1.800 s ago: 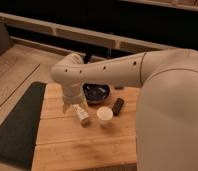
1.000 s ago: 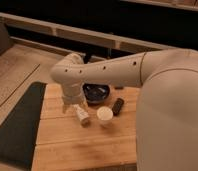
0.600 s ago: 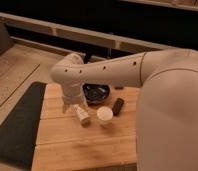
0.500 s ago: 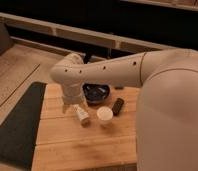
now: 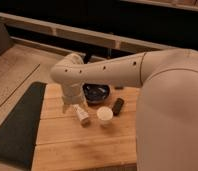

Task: Move the arm in a circular motion

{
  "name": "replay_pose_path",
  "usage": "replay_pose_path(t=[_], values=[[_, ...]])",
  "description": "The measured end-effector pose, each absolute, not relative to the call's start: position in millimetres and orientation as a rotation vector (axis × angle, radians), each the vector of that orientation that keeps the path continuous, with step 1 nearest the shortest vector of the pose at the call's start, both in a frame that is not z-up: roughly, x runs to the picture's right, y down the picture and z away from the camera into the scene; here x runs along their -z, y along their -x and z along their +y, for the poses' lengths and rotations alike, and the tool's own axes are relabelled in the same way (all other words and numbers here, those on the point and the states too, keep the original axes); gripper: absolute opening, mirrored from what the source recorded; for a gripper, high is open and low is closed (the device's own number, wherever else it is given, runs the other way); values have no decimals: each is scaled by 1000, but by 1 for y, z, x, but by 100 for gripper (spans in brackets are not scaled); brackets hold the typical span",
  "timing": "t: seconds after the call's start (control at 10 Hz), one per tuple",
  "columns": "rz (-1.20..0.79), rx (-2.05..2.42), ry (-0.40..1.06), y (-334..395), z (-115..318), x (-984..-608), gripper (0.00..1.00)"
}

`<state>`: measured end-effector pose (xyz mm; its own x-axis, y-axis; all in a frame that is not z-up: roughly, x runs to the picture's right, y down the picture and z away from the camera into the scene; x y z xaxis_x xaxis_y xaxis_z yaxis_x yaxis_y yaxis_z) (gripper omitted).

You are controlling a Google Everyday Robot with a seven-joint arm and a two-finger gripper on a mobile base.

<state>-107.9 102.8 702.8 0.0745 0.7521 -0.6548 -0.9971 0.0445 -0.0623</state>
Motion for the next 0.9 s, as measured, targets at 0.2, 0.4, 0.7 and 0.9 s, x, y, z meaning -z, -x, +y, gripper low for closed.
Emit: replay_pose_path(t=[0.2, 0.4, 0.7, 0.9], values=[[515, -1456, 551, 98, 93, -712, 65], [502, -1514, 460, 62, 68, -734, 65], [378, -1569, 331, 4, 21, -758, 65], [340, -1584, 303, -12, 9, -760, 65]])
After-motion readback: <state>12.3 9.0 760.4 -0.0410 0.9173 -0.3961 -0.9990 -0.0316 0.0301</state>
